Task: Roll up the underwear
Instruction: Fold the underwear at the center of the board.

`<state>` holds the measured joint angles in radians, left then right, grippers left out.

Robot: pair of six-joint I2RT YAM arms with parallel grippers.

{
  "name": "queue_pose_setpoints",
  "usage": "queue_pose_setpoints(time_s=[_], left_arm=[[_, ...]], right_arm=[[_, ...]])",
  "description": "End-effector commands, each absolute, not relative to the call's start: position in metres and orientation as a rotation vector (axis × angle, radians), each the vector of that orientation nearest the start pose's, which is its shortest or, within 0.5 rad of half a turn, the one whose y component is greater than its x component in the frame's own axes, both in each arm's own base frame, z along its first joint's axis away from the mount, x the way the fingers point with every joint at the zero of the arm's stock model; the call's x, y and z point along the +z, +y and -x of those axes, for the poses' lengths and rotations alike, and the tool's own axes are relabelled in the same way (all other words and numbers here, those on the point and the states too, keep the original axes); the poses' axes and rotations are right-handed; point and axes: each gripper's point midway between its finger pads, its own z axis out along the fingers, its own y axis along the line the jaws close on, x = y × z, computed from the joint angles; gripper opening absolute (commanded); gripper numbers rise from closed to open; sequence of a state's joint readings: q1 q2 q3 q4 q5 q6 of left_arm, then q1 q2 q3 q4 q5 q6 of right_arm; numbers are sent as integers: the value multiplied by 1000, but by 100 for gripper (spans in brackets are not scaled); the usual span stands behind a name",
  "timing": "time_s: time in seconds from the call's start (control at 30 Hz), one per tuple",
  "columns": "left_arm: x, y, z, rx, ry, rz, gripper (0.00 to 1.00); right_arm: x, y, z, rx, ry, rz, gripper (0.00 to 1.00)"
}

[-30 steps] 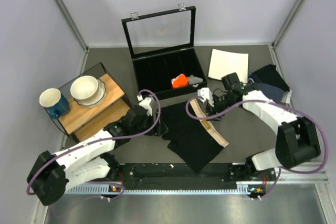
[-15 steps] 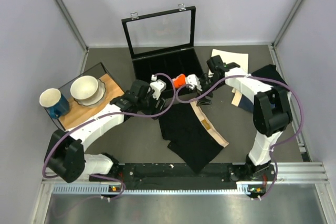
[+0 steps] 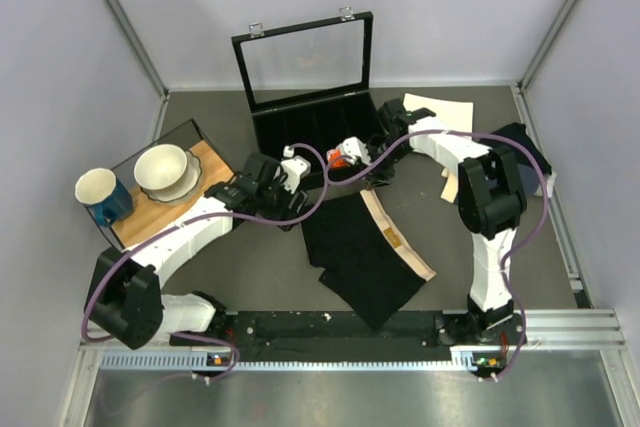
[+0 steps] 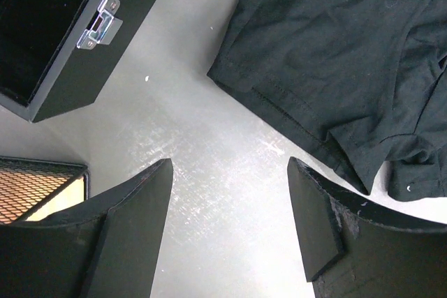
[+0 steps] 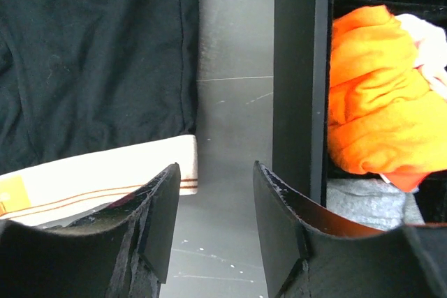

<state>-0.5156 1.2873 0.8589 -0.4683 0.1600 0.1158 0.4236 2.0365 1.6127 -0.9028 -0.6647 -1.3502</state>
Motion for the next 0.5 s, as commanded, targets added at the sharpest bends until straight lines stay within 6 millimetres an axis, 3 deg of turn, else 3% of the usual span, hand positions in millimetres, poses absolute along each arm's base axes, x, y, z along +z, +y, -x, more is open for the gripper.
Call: queue_pose_setpoints(time_s=[0.0,0.23,0.33,0.43,0.47], left_arm=[[121,-182,-270,-407,2279,-829,72],[115,-183,-272,-497,2350,-724,72],[111,-186,-272,-539,2365,-700,72],[110,-193,-273,-583,2365,-701,72],[112,-196,-272,-607,2359,-709,72]], right_arm=[[70,258,-367,660,1553,2056,46],[52,254,-361,677,1606,2077,45],[50,257,-362,675,1618,2078,37],[53,258,-360,689,1616,2069,21],[54,258,-359,692,1617,2067,10]])
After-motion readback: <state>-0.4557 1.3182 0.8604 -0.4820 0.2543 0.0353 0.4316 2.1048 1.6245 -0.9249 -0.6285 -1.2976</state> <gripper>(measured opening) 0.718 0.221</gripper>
